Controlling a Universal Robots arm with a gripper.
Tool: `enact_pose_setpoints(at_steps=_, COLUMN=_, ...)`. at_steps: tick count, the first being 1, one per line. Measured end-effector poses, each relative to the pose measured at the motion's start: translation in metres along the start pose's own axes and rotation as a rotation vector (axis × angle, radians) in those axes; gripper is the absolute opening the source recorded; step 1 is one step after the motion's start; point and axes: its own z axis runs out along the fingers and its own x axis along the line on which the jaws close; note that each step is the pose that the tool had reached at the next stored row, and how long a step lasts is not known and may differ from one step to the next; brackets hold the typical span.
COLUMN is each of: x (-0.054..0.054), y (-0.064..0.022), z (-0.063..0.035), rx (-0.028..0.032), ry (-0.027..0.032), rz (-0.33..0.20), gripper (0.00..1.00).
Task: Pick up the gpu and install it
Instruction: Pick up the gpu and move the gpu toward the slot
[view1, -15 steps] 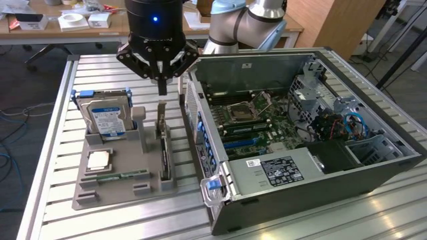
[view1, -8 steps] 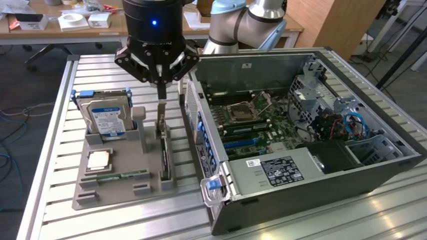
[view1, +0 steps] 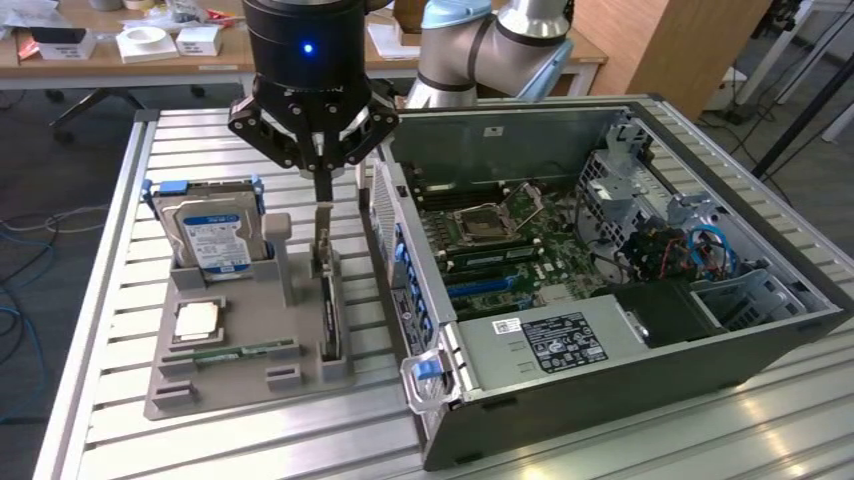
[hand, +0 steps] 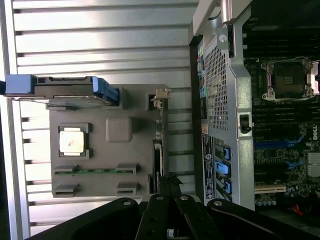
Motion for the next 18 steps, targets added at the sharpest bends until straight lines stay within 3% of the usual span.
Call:
enact_pose_setpoints(at_steps=11, x=0.0000, y=0.0000, z=0.0000, rx=0.0000, ry=0.0000, rz=0.000, gripper=0.11)
enact_pose_setpoints(at_steps=13, x=0.0000, y=0.0000, z=0.0000, rx=0.0000, ry=0.0000, rz=0.000, gripper=0.23)
enact_pose_setpoints(at_steps=14, x=0.0000, y=0.0000, z=0.0000, rx=0.0000, ry=0.0000, rz=0.000, gripper=0.23)
enact_pose_setpoints(at_steps=18, x=0.0000, y=0.0000, z=0.0000, rx=0.0000, ry=0.0000, rz=0.000, gripper=0.41)
